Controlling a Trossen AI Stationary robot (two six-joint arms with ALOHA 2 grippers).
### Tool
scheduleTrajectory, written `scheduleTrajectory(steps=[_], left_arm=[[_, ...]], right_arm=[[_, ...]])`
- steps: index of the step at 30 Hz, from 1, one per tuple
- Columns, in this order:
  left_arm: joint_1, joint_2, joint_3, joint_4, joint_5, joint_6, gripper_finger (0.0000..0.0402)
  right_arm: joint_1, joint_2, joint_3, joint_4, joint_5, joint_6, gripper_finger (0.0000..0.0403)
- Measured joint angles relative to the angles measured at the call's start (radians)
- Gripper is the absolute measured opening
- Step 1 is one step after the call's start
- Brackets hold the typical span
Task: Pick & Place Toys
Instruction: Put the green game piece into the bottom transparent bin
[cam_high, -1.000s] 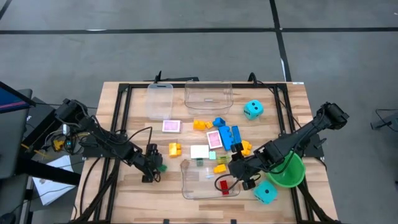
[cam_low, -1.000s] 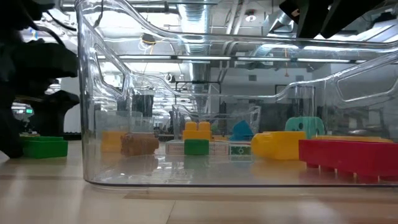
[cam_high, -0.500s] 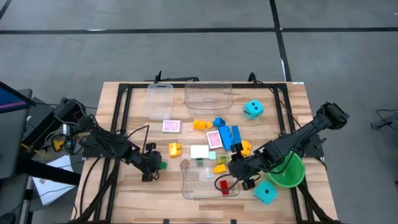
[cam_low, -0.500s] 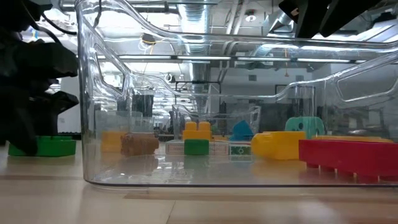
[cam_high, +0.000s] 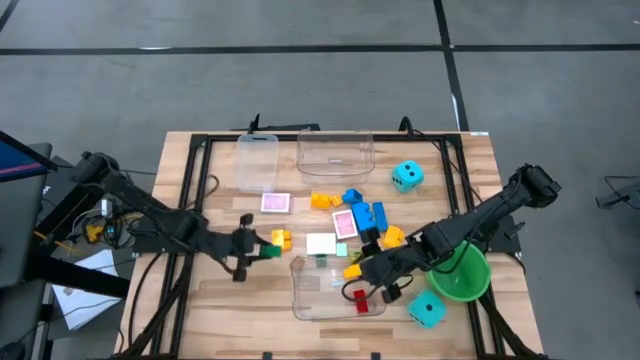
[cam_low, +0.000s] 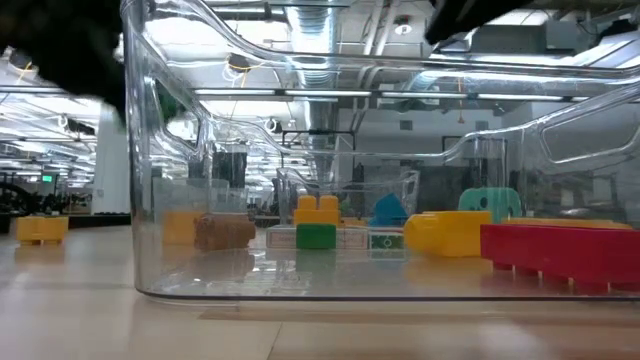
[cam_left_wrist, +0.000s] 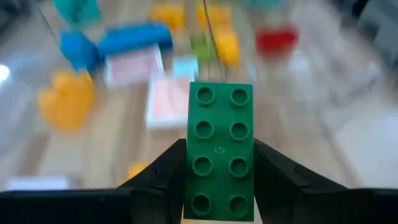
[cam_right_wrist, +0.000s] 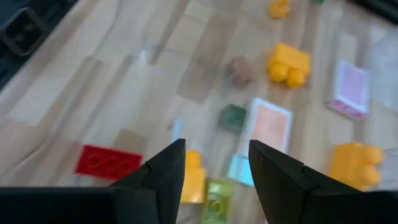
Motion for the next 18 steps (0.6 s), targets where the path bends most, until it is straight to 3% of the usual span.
scheduleTrajectory(steps=[4, 8, 18], left_arm=[[0.057, -0.102, 0.009, 0.081, 0.013, 0.101, 0.0132], [0.138, -0.104, 0.078, 0.091, 0.064, 0.171, 0.0132], [0.3, 0.22, 0.347, 0.09, 0.349, 0.295, 0.0133]], right_arm=[[-0.012, 0.0, 0.0, 0.026, 0.057, -0.048, 0.0169], [-0.013, 0.0, 0.0, 0.086, 0.074, -0.109, 0.0169], [0.03, 0.0, 0.0, 0.188, 0.162, -0.179, 0.0176]])
